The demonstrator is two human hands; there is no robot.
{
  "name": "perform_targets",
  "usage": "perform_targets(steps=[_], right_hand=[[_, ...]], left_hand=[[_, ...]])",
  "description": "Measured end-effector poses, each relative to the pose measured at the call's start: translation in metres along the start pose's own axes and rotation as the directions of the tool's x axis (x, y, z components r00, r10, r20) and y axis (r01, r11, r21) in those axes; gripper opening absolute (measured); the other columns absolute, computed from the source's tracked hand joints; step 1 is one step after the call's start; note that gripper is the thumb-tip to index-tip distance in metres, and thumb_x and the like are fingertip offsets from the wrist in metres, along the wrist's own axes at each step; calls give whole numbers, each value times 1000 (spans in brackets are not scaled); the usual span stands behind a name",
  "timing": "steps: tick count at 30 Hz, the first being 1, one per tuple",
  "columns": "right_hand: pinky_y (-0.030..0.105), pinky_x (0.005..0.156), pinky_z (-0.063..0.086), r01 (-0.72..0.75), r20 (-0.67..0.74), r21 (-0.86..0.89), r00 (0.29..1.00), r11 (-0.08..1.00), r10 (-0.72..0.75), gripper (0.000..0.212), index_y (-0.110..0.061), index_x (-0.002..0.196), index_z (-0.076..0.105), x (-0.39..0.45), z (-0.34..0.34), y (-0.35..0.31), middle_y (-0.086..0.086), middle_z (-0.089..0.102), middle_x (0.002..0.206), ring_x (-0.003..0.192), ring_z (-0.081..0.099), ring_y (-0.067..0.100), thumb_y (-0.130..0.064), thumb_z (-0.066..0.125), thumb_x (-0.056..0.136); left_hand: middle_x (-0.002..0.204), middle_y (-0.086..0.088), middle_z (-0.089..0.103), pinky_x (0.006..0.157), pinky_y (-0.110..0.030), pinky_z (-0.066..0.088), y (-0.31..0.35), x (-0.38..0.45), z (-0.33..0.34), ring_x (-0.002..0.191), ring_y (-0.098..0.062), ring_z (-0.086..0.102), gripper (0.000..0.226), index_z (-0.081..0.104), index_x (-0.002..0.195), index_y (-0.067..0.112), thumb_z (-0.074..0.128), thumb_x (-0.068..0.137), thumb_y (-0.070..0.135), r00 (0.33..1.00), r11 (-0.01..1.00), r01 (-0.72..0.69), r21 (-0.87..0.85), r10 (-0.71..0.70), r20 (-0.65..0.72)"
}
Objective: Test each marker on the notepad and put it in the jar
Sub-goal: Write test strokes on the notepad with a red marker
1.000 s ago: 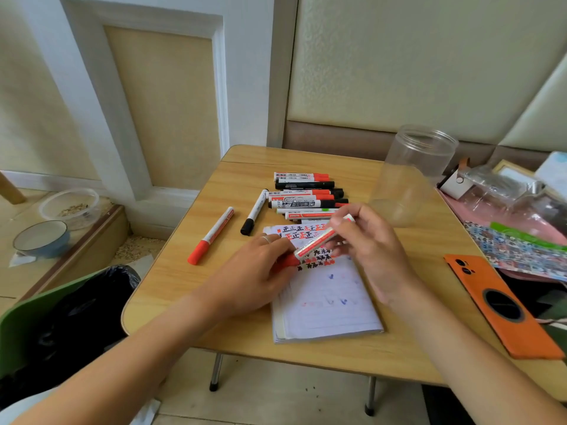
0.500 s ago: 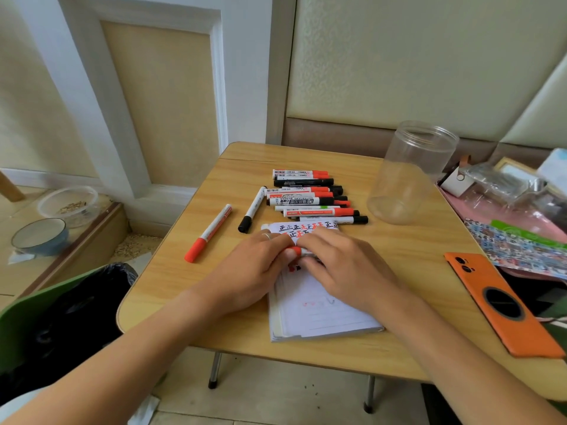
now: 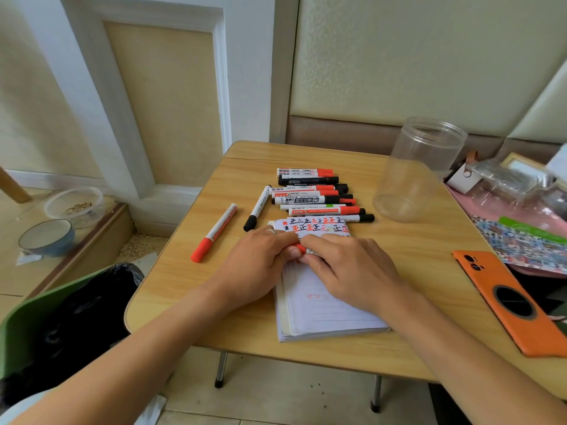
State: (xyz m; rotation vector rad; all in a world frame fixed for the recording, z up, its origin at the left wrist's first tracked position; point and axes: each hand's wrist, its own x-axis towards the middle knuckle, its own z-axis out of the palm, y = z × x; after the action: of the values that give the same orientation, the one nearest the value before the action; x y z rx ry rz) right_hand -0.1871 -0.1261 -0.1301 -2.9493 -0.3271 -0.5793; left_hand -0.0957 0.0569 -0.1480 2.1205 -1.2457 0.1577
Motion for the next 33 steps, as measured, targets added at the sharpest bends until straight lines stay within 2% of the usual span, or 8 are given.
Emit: perform_targets(steps=[7,12,20,23,26,28,30,33], right_hand=[[34,54,32,-1,68,-11,998,1000,2,48,-32,109,54,1,3,1,-3,69,81,72,62,26,-60,17,97],[31,49,30,11,-2,-13,1000,1000,-11,40,-30,99,52,1,6,-1,-2,63,64,58,59,29,-59,25,100],[31,47,33,-63,-67,2,996,998,63,49,-22,90,54,2,15,-4,4,57,56,52,56,36,-63,28,97],[28,45,29,-106,-115,-67,989,992,98,47,-24,83,50,2,14,-5,1,55,55,48,48,31,-65,32,97],[33,50,32,-184,-38,-2,982,983,183,40,-28,89,38,3,11,-8,-3,60,66,57,44,26,-66,32,100],[34,50,33,-211,-37,32,977,977,212,33,-28,90,33,2,12,-10,-5,56,65,56,42,24,-59,34,103],[33,49,31,-222,-55,25,973,975,223,25,-28,92,29,0,13,-12,-8,49,64,54,39,23,-49,35,105],[32,49,29,-230,-33,-26,973,973,229,18,-27,95,32,0,14,-15,-9,49,72,55,42,20,-43,26,102]], left_hand=[[72,8,55,67,-40,40,-4,0,3,77,-21,48,41,60,88,20,30,103,43,1000,999,9,32,-9,-7],[69,4,54,66,-42,39,-3,0,3,74,-22,47,39,59,85,18,31,103,41,1000,997,6,71,-5,-18],[75,6,60,67,-36,40,1,1,-6,77,-18,48,28,64,89,20,39,99,28,997,988,3,157,8,-71],[77,6,60,67,-34,37,2,2,-10,77,-16,46,32,63,90,20,36,100,35,997,986,23,165,-10,-78],[85,7,61,73,-36,43,1,-1,-12,84,-14,52,31,64,95,22,41,98,43,991,983,118,140,-108,-80],[90,9,58,77,-31,46,-1,-4,-12,91,-12,53,24,67,98,25,52,96,44,967,965,212,153,-185,-178],[98,5,58,82,-26,42,-1,-6,-12,105,-17,53,18,71,101,24,63,95,39,928,930,320,180,-270,-255],[119,-5,62,91,-30,44,-4,-6,-9,130,-23,49,22,72,108,19,66,95,35,888,874,438,209,-386,-249]])
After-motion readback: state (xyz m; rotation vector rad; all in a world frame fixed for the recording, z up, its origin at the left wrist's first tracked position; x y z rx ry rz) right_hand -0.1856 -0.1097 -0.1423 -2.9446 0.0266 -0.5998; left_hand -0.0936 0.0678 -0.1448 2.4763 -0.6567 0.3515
